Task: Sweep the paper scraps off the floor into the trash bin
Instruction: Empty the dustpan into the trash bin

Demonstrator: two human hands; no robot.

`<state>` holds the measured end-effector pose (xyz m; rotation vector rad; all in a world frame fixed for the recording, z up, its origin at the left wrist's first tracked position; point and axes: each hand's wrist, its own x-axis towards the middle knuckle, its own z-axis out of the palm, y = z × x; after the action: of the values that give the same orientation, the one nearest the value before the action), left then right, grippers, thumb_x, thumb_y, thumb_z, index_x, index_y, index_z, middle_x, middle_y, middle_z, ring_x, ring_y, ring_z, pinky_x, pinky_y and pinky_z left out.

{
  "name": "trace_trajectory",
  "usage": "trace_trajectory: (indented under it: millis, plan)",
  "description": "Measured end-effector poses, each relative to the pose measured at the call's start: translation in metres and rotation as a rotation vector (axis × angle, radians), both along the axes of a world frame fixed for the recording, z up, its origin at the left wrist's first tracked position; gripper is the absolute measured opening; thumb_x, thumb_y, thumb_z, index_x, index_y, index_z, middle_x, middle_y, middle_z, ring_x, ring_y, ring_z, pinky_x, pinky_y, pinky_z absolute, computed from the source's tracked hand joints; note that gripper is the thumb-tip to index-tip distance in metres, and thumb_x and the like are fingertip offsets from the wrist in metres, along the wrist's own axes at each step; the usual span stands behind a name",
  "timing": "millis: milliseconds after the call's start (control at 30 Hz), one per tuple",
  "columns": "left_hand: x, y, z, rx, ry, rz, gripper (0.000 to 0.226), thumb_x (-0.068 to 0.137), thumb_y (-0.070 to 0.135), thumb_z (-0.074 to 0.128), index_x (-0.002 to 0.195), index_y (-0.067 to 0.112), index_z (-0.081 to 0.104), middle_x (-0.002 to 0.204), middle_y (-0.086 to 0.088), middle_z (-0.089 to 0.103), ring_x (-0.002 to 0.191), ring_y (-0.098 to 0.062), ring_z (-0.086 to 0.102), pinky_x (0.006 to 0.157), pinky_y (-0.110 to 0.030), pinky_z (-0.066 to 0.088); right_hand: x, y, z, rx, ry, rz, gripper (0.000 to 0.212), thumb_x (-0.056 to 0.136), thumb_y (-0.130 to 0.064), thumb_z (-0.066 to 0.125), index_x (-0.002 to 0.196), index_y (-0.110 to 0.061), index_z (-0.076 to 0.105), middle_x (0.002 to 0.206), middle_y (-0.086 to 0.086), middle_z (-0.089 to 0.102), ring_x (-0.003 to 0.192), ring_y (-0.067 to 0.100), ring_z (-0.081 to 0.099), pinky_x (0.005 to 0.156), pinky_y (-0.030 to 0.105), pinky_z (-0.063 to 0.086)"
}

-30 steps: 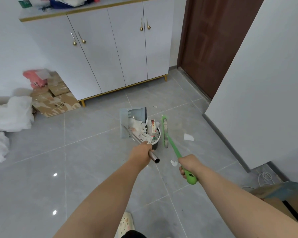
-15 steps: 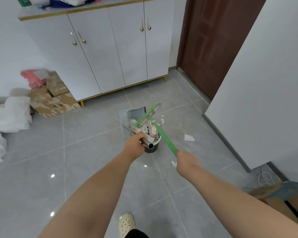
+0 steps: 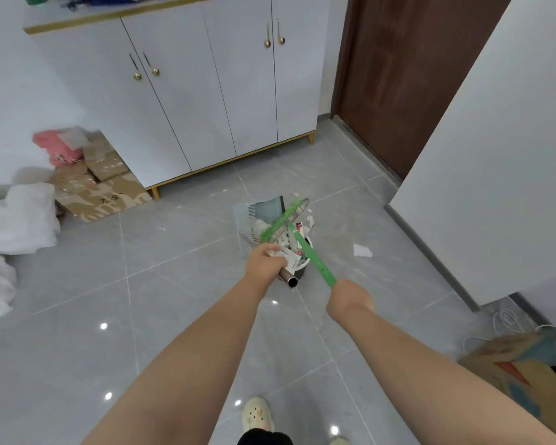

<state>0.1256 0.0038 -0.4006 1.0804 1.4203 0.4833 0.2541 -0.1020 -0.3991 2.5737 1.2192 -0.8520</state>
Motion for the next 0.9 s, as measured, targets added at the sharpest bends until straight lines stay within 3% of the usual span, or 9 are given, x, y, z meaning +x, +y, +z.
trace_trajectory:
  millis: [67, 167, 233, 300, 400, 500, 567, 633, 900]
  plan:
    - [0.0, 0.004, 0.005, -0.065, -0.034, 0.052, 0.045, 0.075, -0.013, 0.054, 0.114, 0.009, 0.051, 0.096, -0.01, 0.059, 0.086, -0.028, 0.059, 0.07, -0.032, 0.051, 0.003, 0.008, 0.006, -0.004, 0.058, -0.097, 0.03, 0.092, -0.013, 0.048, 0.12, -0.008, 0.057, 0.117, 0.008, 0.062, 0.111, 0.025, 0.06, 0.086, 0.028, 0.048]
    - [0.002, 0.01, 0.013, -0.313, -0.202, 0.227, 0.034, 0.086, -0.016, 0.039, 0.115, 0.0, 0.048, 0.099, -0.015, 0.058, 0.073, -0.031, 0.064, 0.043, -0.023, 0.05, 0.002, 0.019, 0.018, -0.082, 0.187, -0.201, 0.036, 0.093, -0.014, 0.046, 0.127, -0.004, 0.051, 0.106, 0.013, 0.056, 0.094, 0.028, 0.062, 0.07, 0.029, 0.045]
    - [0.01, 0.009, 0.022, -0.426, -0.279, 0.28, 0.025, 0.097, -0.008, 0.033, 0.116, 0.005, 0.043, 0.099, -0.019, 0.057, 0.063, -0.025, 0.064, 0.033, -0.019, 0.047, -0.002, 0.02, 0.021, -0.162, 0.384, -0.356, 0.043, 0.097, -0.014, 0.038, 0.138, -0.001, 0.033, 0.103, 0.019, 0.048, 0.072, 0.028, 0.057, 0.058, 0.035, 0.046]
    - [0.017, 0.007, 0.024, -0.477, -0.292, 0.315, 0.013, 0.1, -0.002, 0.032, 0.099, 0.003, 0.044, 0.075, -0.013, 0.049, 0.045, -0.014, 0.05, 0.03, -0.014, 0.041, -0.005, 0.02, 0.022, -0.202, 0.518, -0.496, 0.042, 0.099, -0.015, 0.031, 0.139, -0.005, 0.025, 0.092, 0.019, 0.052, 0.054, 0.023, 0.053, 0.046, 0.029, 0.042]
    - [0.016, 0.009, 0.022, -0.516, -0.285, 0.332, 0.026, 0.096, -0.003, 0.026, 0.082, 0.006, 0.046, 0.061, -0.005, 0.038, 0.02, -0.006, 0.033, 0.027, -0.009, 0.031, -0.004, 0.026, 0.013, -0.176, 0.486, -0.494, 0.023, 0.096, -0.009, 0.03, 0.118, -0.007, 0.037, 0.072, 0.014, 0.047, 0.048, 0.017, 0.042, 0.045, 0.024, 0.033]
    - [0.009, 0.017, 0.023, -0.536, -0.254, 0.34, 0.025, 0.093, -0.003, 0.026, 0.085, 0.008, 0.048, 0.053, -0.002, 0.038, 0.017, -0.005, 0.028, 0.026, -0.007, 0.026, 0.005, 0.029, 0.014, -0.166, 0.28, -0.238, 0.012, 0.094, -0.008, 0.04, 0.104, -0.008, 0.046, 0.083, 0.015, 0.058, 0.06, 0.024, 0.053, 0.048, 0.026, 0.039]
    - [0.003, 0.024, 0.027, -0.545, -0.254, 0.346, 0.027, 0.093, -0.003, 0.028, 0.074, 0.009, 0.042, 0.054, 0.0, 0.033, 0.017, -0.005, 0.027, 0.026, -0.007, 0.025, 0.017, 0.025, 0.015, -0.183, 0.092, -0.023, 0.024, 0.094, -0.016, 0.048, 0.116, -0.01, 0.053, 0.115, 0.011, 0.062, 0.095, 0.027, 0.063, 0.071, 0.029, 0.049]
    - [-0.001, 0.028, 0.03, -0.55, -0.281, 0.358, 0.03, 0.095, 0.001, 0.032, 0.068, 0.012, 0.036, 0.041, 0.0, 0.032, 0.018, -0.006, 0.027, 0.026, -0.007, 0.025, 0.032, 0.018, 0.015, -0.184, -0.005, 0.065, 0.036, 0.094, -0.015, 0.047, 0.129, -0.007, 0.049, 0.129, 0.008, 0.056, 0.117, 0.025, 0.056, 0.091, 0.029, 0.046]
    - [0.011, 0.016, 0.037, -0.502, -0.342, 0.392, 0.027, 0.094, -0.006, 0.026, 0.076, 0.01, 0.039, 0.035, 0.002, 0.031, 0.021, -0.004, 0.028, 0.025, -0.009, 0.025, 0.075, -0.002, 0.01, -0.145, -0.09, 0.065, 0.037, 0.097, -0.011, 0.042, 0.134, -0.009, 0.049, 0.134, 0.008, 0.053, 0.125, 0.025, 0.051, 0.101, 0.032, 0.043]
